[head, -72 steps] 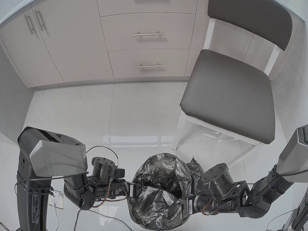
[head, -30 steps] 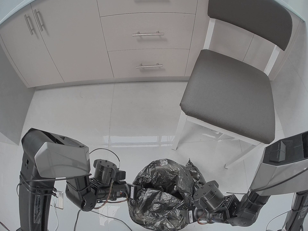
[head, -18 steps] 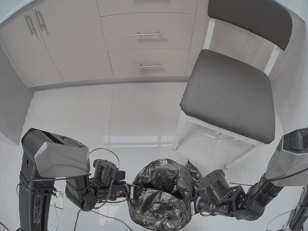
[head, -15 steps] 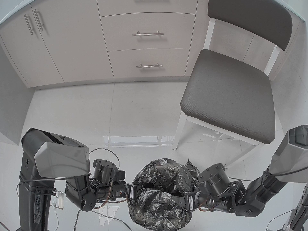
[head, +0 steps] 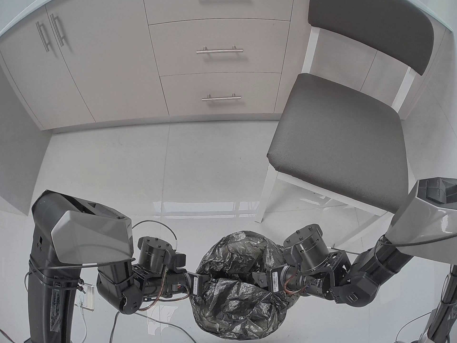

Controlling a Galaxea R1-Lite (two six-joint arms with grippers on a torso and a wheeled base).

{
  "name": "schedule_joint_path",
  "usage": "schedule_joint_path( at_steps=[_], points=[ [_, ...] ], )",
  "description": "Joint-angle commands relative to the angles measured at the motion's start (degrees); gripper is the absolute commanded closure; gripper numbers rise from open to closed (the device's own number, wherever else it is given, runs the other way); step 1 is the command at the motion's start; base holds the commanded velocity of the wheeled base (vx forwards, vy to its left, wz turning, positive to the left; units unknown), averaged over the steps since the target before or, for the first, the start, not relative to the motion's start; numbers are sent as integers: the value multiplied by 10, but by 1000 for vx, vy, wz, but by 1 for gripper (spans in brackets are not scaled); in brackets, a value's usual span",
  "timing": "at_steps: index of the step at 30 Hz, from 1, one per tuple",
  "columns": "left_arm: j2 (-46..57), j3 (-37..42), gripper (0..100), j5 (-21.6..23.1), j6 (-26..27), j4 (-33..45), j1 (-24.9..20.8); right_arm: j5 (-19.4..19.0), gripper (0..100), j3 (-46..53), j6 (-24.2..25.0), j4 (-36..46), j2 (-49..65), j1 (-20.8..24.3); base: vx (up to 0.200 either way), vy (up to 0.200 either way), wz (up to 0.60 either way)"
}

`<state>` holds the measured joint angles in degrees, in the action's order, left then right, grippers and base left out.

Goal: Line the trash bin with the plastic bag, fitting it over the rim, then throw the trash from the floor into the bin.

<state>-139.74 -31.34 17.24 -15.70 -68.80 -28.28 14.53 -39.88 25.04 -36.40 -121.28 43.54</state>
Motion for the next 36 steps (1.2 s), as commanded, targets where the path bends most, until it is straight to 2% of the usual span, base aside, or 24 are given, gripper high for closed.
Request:
schedule_joint_path(
  at_steps=[1, 9, 12, 17, 30, 36],
  points=[
    [-3, 4, 100, 0, -2, -14, 0, -1, 0, -10, 0, -2, -18, -11, 0, 0, 0],
    [-13, 12, 100, 0, -3, -43, 0, -12, 0, -17, 0, -2, -40, -12, 0, 0, 0],
    [-13, 12, 100, 0, -4, -43, 0, -35, 0, -17, 0, -2, -48, -7, 0, 0, 0],
    [-13, 12, 100, 0, -3, -43, 0, -50, 0, -18, 0, -2, -55, -4, 0, 0, 0],
    [-12, 13, 100, 1, -5, -44, 0, -139, 0, -68, -13, -1, -100, -5, 0, 0, 0],
    [-12, 13, 100, 1, -4, -44, 1, -140, 0, -102, -15, 1, -136, -13, 0, 0, 0]
  ],
)
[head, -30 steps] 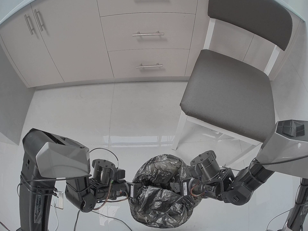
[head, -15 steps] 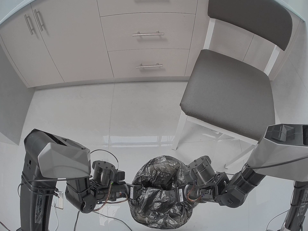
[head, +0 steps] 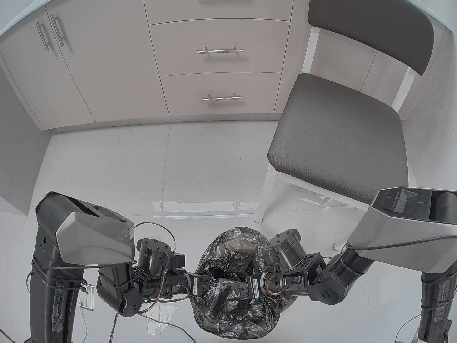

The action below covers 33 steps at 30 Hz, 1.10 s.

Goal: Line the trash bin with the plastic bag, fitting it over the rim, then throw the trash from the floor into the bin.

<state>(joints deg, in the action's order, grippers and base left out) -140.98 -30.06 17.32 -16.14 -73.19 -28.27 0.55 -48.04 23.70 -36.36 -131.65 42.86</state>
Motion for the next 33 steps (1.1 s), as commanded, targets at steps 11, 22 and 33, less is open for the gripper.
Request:
schedule_joint_path(
  at_steps=[11, 22, 33],
  points=[
    [-1, 1, 100, 0, 2, 0, 1, -1, 0, -56, -24, -3, -77, -30, 0, 0, 0],
    [-1, 1, 100, 0, 3, 0, 1, 3, 0, -21, -17, -2, -8, -23, 0, 0, 0],
    [-1, 2, 100, 0, 2, 0, 1, 59, 0, 73, -23, 4, 127, 8, 0, 0, 0]
  ],
)
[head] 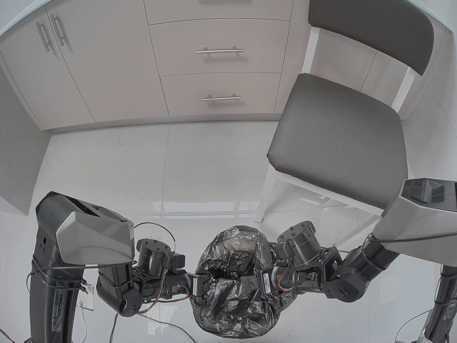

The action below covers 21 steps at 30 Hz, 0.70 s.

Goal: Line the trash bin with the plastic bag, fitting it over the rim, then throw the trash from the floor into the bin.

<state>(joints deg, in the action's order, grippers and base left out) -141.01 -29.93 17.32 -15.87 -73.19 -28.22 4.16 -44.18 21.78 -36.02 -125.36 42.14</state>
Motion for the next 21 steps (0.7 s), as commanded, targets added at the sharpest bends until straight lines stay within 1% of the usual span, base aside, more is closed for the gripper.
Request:
schedule_joint_path(
  at_steps=[1, 2, 3, 4, 5, 8, 9, 10, 11, 13, 14, 18, 21],
  points=[
    [-1, 0, 100, 0, 0, 0, 0, 29, 0, 35, -4, 1, 63, 16, 0, 0, 0],
    [-1, 0, 100, 0, 0, 0, 0, 34, 0, 35, -5, 1, 60, 18, 0, 0, 0],
    [-1, 0, 100, 0, 0, 0, 0, 48, 0, 31, -5, 0, 49, 22, 0, 0, 0],
    [-1, 0, 100, 0, 0, 0, 0, 50, 0, 30, -5, 0, 49, 23, 0, 0, 0],
    [-1, 1, 100, 0, 0, -1, 0, 67, 0, 26, -10, 0, 37, 29, 0, 0, 0],
    [-1, 4, 100, 0, 0, -8, 0, 86, 0, 9, -40, -1, 13, 37, 0, 0, 0],
    [-1, 4, 100, 0, 0, -10, 0, 88, 0, 8, -42, -1, 11, 38, 0, 0, 0],
    [-5, 7, 100, 0, -2, -25, 0, 104, 0, -3, -59, -3, -8, 43, 0, 0, 0],
    [-8, 8, 100, 0, -2, -31, 0, 114, 0, -9, -62, -3, -16, 46, 0, 0, 0],
    [-12, 11, 100, 0, -2, -42, 0, 129, 0, -21, -64, -2, -29, 52, 0, 0, 0],
    [-14, 12, 100, -1, -2, -48, 0, 147, 0, -33, -64, -2, -41, 56, 0, 0, 0],
    [-16, 11, 100, -1, -1, -48, 0, 197, 0, -49, -72, -2, -54, 58, 0, 0, 0],
    [-16, 11, 100, -1, -1, -48, 0, 221, 0, -50, -75, -3, -52, 54, 0, 0, 0]
  ],
)
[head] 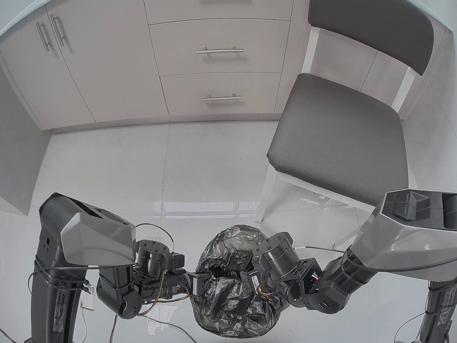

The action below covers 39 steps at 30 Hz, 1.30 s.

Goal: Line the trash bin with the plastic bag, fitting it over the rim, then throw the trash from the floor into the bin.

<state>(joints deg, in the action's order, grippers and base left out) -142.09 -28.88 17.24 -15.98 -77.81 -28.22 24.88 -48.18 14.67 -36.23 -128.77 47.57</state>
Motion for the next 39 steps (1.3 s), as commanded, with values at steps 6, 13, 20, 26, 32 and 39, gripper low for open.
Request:
schedule_joint_path(
  at_steps=[6, 13, 20, 26, 32, 39],
  points=[
    [-5, 1, 100, 0, 0, -2, 0, 101, 0, -17, -4, -2, -20, -14, 0, 0, 0],
    [-5, 1, 100, 0, 0, -2, 0, 128, 0, -19, -5, -2, -17, -17, 0, 0, 0],
    [-5, 1, 100, 0, 0, -3, 0, 195, 0, -10, -36, -2, -19, -20, 0, 0, 0],
    [-5, 1, 100, 1, 0, -3, 0, 218, 0, 8, -36, -2, -17, -34, 0, 0, 0],
    [-5, 1, 100, 1, -1, -4, 0, 219, 0, 44, -32, -2, -2, -34, 0, 0, 0],
    [-6, 1, 100, 1, -1, -5, 1, 218, 0, 72, -24, -3, 11, -39, 0, 0, 0]
  ],
)
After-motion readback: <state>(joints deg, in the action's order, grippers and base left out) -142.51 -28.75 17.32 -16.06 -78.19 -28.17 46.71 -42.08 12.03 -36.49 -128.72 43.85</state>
